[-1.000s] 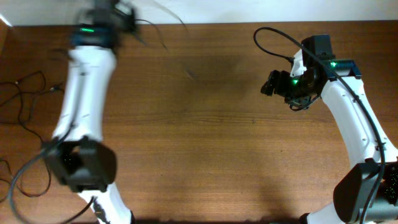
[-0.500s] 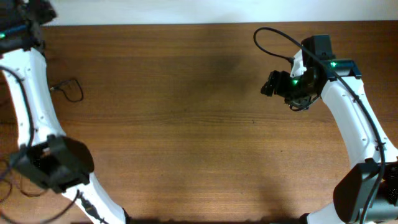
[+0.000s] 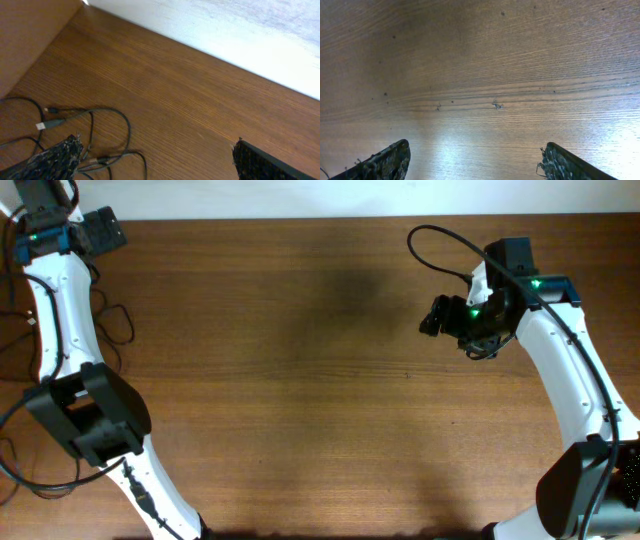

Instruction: Untangle cables

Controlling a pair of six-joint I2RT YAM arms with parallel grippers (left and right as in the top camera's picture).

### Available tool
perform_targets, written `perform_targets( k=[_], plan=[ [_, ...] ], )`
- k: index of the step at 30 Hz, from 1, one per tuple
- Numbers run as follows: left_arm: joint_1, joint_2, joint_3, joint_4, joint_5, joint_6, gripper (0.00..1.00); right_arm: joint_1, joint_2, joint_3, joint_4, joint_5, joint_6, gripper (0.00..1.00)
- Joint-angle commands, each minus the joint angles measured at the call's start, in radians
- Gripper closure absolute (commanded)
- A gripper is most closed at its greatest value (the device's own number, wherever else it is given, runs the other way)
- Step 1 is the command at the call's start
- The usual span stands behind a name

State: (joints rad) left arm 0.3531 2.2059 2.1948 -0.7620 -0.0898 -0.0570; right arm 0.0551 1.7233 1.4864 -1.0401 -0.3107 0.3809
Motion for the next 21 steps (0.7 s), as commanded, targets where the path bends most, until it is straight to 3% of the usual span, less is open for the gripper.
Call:
perform_targets(
  k=[1, 10, 15, 21],
  plan=[
    [-0.002, -0.158, 0.013, -0.044, 0.113, -0.003, 0.01, 0.004, 0.006, -0.005, 0.007, 0.009, -0.011, 0.14],
    [-0.024, -0.441, 0.013, -0.443, 0.642, -0.003, 0.01, 0.004, -0.026, 0.015, -0.028, 0.002, -0.103, 0.15],
    [-0.026, -0.46, 0.013, -0.555, 0.644, -0.003, 0.01, 0.004, -0.095, 0.109, -0.114, 0.01, -0.189, 0.15],
    [-0.026, -0.46, 0.013, -0.568, 0.644, -0.003, 0.01, 0.004, -0.201, 0.234, -0.215, 0.052, -0.235, 0.15]
  ],
)
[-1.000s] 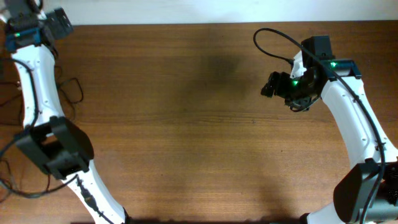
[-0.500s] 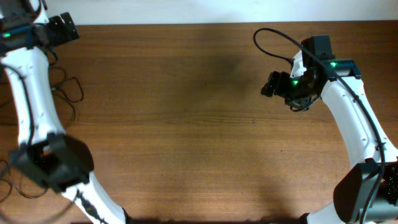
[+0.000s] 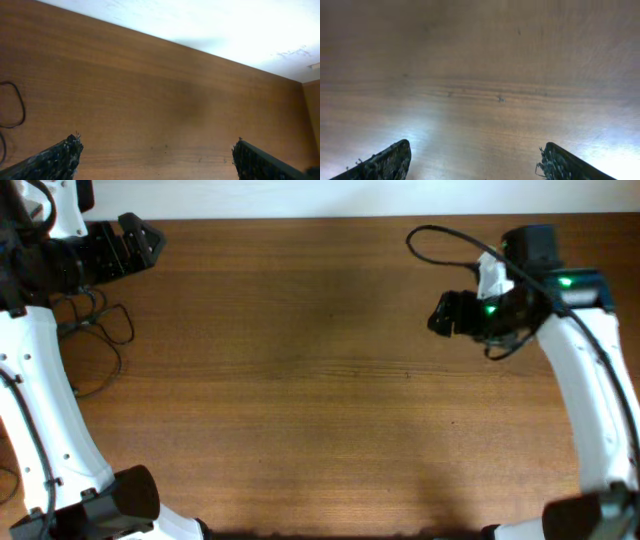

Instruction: Untangle cables

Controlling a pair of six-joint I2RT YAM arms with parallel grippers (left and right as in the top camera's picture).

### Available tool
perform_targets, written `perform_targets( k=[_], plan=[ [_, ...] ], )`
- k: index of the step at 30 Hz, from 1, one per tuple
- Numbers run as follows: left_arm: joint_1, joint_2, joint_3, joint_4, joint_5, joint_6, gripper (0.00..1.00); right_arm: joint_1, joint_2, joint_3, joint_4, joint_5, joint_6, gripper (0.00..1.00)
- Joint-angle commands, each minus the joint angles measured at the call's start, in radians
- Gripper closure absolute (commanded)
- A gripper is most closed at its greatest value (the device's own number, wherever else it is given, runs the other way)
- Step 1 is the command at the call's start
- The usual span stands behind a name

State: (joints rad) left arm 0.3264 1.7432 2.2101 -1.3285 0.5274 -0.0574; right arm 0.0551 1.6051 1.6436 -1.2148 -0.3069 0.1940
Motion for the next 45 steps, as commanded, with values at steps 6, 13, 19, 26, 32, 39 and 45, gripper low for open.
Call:
perform_targets(
  k=[6, 13, 19, 26, 32, 39, 45],
  plan=[
    [0.001, 0.003, -0.003, -0.001, 0.026, -0.003, 0.01, 0.004, -0.2, 0.171, -0.142, 0.17, -0.048, 0.15],
    [0.001, 0.003, -0.003, -0.001, 0.026, -0.003, 0.0, 0.004, -0.348, 0.177, -0.159, 0.168, -0.048, 0.01],
    [0.001, 0.003, -0.003, -0.001, 0.026, -0.003, 0.01, 0.004, -0.387, 0.176, -0.188, 0.146, -0.048, 0.01],
    [0.001, 0.003, -0.003, -0.001, 0.026, -0.003, 0.01, 0.004, -0.386, 0.176, -0.152, 0.146, -0.048, 0.01],
    [0.001, 0.003, -0.003, -0.001, 0.026, -0.003, 0.0, 0.011, -0.388, 0.176, -0.15, 0.209, -0.048, 0.01],
    [0.001, 0.003, -0.003, -0.001, 0.026, -0.003, 0.01, 0.01, -0.422, 0.093, 0.032, 0.282, -0.081, 0.01],
    [0.001, 0.003, -0.003, -0.001, 0.026, -0.003, 0.01, 0.01, -0.652, -0.28, 0.481, 0.278, -0.165, 0.01]
  ],
)
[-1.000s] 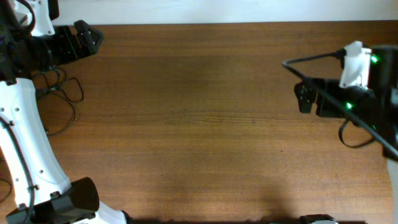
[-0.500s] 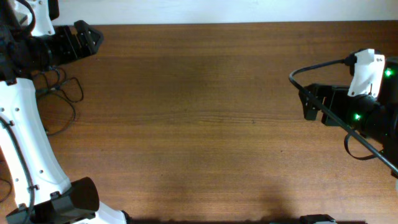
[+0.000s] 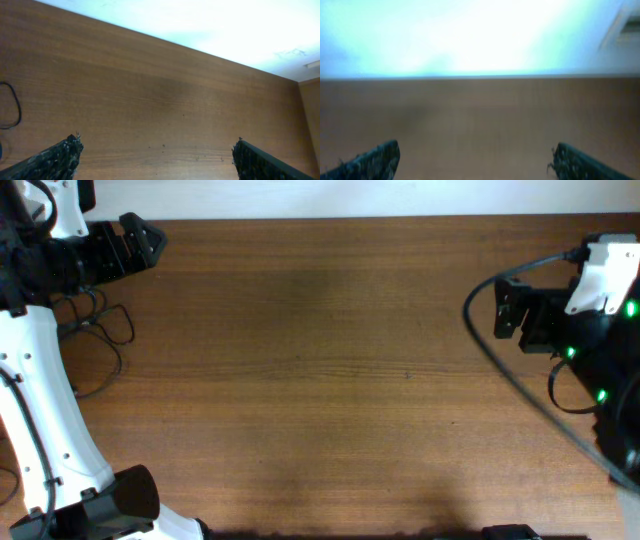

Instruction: Untangle cables

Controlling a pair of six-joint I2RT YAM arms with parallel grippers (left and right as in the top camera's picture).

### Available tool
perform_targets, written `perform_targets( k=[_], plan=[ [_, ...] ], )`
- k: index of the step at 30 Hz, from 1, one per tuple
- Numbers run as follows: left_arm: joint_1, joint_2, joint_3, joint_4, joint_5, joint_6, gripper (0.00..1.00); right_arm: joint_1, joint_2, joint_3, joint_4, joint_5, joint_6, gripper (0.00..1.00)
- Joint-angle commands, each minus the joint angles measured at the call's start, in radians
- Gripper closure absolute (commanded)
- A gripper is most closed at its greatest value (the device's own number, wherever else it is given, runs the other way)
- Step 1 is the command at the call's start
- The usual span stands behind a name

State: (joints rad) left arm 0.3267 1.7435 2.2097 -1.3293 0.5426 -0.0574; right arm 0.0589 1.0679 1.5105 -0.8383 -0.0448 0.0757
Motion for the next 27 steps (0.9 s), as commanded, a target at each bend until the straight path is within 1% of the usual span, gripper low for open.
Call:
perform_targets(
  k=[1, 2, 5, 14, 17, 18, 23, 27],
  plan=[
    [0.001, 0.003, -0.002, 0.0, 0.011, -0.003, 0.01, 0.005, -0.159, -0.22, 0.164, 0.016, -0.047, 0.01],
    [0.001, 0.003, -0.002, 0.0, 0.011, -0.003, 0.01, 0.004, -0.196, -0.281, 0.211, 0.016, -0.047, 0.01],
    [0.001, 0.003, -0.002, 0.0, 0.011, -0.003, 0.0, -0.015, -0.346, -0.55, 0.411, 0.015, -0.046, 0.01],
    [0.001, 0.003, -0.002, 0.0, 0.011, -0.003, 0.01, -0.027, -0.669, -1.11, 0.795, 0.011, -0.04, 0.01],
    [0.001, 0.003, -0.002, 0.0, 0.011, -0.003, 0.01, -0.041, -0.783, -1.265, 0.862, -0.003, -0.034, 0.01],
    [0.001, 0.003, -0.002, 0.0, 0.011, -0.003, 0.01, -0.04, -0.808, -1.292, 0.863, -0.003, -0.035, 0.01],
    [0.001, 0.003, -0.002, 0.0, 0.011, -0.003, 0.01, -0.04, -0.914, -1.403, 0.862, -0.003, -0.035, 0.01],
    [0.001, 0.003, -0.002, 0.0, 0.011, -0.003, 0.01, -0.04, -0.972, -1.457, 0.861, -0.003, -0.035, 0.01]
  ],
)
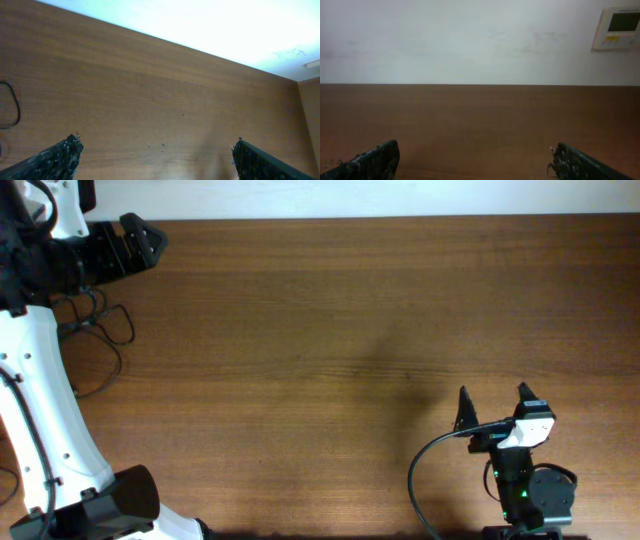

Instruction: Untangle cables

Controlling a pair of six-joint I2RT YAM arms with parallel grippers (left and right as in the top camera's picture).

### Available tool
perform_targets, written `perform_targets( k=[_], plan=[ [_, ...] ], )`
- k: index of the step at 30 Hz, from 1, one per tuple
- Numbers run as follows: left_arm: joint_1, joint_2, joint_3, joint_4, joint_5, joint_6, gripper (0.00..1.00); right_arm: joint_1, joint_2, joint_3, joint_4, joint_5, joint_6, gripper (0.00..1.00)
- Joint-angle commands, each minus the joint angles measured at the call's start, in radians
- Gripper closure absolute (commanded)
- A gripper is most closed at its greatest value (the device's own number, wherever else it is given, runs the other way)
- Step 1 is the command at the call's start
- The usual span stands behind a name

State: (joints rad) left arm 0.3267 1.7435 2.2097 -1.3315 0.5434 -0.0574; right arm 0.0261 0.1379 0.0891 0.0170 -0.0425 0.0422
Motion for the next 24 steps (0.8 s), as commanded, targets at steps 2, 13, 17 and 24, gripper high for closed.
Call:
perform_targets(
  k=[2, 13, 17, 24],
  plan=[
    [0.001, 0.003, -0.002, 0.002, 0.01, -0.003, 0.01, -0.007, -0.061, -0.06, 0.005, -0.006, -0.001, 0.01],
    [0.001, 0.003, -0.002, 0.002, 0.01, -0.003, 0.0, -0.007, -0.135, -0.084, -0.085, -0.065, -0.002, 0.01],
    [0.001, 0.003, -0.002, 0.002, 0.01, -0.003, 0.01, -0.007, -0.135, -0.084, -0.085, -0.065, -0.001, 0.01],
    [0.001, 0.003, -0.002, 0.002, 0.01, -0.003, 0.01, -0.007, -0.135, -0.084, -0.085, -0.065, -0.002, 0.01]
  ],
)
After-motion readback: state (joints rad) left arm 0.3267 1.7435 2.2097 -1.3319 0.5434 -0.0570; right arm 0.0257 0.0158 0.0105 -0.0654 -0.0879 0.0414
